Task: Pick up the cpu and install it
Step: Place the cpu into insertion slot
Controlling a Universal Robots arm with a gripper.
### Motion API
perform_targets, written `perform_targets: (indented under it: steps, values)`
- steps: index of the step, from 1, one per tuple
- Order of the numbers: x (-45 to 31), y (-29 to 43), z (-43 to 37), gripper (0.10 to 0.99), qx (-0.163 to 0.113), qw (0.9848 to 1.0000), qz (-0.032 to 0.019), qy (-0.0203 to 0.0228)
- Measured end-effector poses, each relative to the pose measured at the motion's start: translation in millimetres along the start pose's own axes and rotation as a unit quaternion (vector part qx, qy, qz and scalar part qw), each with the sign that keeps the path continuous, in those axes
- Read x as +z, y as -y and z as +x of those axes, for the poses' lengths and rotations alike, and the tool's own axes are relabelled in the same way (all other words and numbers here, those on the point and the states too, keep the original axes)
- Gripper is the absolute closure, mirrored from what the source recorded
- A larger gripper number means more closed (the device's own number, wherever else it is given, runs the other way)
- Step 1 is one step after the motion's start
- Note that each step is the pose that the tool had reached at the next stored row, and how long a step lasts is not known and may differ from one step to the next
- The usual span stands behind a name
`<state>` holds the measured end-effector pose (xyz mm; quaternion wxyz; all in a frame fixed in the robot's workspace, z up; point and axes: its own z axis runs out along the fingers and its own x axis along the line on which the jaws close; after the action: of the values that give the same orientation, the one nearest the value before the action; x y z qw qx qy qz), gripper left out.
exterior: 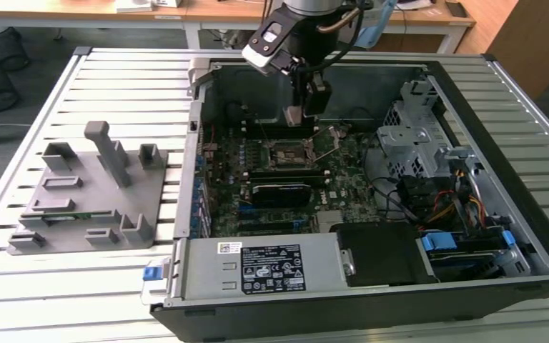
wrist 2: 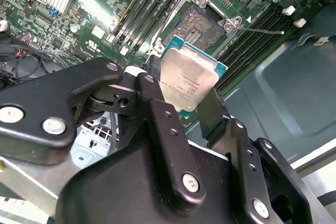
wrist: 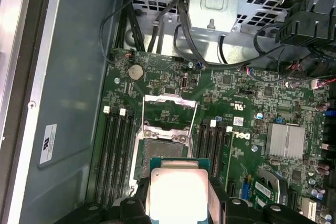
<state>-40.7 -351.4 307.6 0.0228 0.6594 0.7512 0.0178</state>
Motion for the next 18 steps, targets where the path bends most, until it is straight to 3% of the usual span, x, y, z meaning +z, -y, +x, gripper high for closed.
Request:
perform_targets:
  steps: [18]
  values:
    - [11.9, 0.7, 0.1, 0.561, 0.000, 1.0000, 0.0000, 0.0002]
